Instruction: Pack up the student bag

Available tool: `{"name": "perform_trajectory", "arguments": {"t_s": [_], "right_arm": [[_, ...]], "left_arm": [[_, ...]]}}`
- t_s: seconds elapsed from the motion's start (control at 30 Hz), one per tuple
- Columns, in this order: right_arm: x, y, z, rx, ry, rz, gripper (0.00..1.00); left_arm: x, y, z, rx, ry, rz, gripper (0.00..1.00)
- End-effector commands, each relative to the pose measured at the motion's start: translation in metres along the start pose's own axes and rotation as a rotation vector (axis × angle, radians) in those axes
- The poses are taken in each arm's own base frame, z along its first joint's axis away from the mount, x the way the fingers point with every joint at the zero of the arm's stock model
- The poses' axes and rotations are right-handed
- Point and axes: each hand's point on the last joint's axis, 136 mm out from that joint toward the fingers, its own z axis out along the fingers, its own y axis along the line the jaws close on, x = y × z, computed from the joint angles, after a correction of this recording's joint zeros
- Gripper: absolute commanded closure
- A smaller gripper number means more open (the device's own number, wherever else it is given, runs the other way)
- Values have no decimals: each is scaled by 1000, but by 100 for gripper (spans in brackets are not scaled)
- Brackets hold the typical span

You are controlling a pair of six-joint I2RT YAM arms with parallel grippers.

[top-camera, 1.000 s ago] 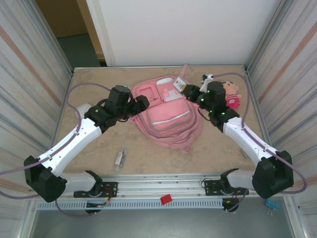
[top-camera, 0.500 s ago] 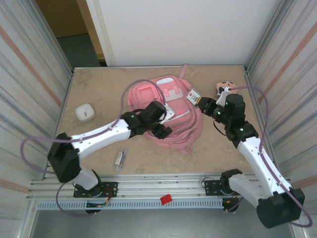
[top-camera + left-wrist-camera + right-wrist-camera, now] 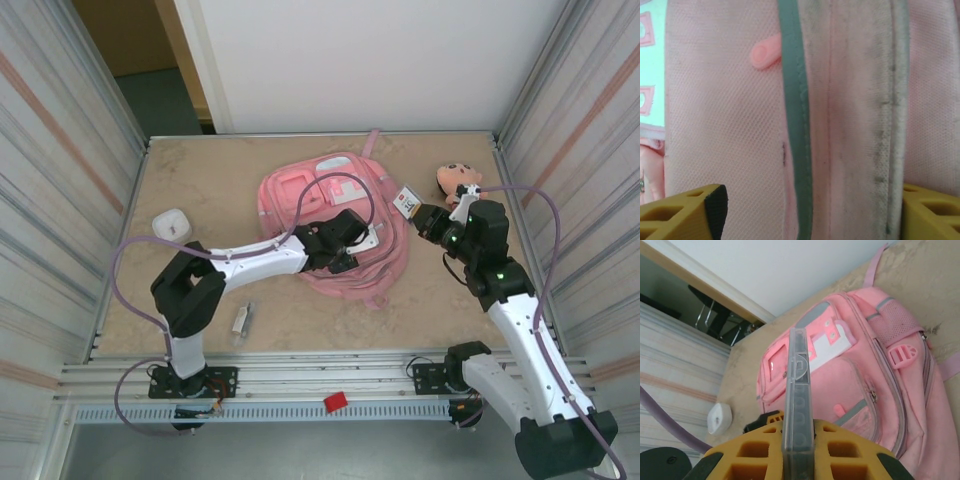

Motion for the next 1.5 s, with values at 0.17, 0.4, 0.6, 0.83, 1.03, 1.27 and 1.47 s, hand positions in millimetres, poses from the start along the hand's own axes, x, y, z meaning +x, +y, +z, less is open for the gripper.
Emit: {"name": "perform_trajectory", "arguments": {"t_s": [0.17, 0.4, 0.6, 0.83, 1.03, 1.27, 1.47], "right_arm": [[-1, -30, 3, 78, -33, 16, 88], [11, -76, 18, 117, 25, 177, 87], [32, -76, 48, 7, 164, 284, 87], [59, -50, 88, -119, 286, 327, 86], [86, -12, 125, -181, 447, 261, 87], [117, 6, 157, -208, 586, 231, 83], [130, -18, 178, -123, 611, 267, 66]], "left_arm": [[-35, 38, -30, -107, -128, -87, 93], [-69, 87, -92, -94, -265, -265, 100], [-73, 131, -111, -16, -374, -483, 100], [-78, 144, -117, 17, -427, -533, 100], [-78, 146, -123, 19, -426, -546, 100], [-84, 151, -134, 18, -466, -556, 100], [-83, 149, -136, 29, -466, -566, 100]]}}
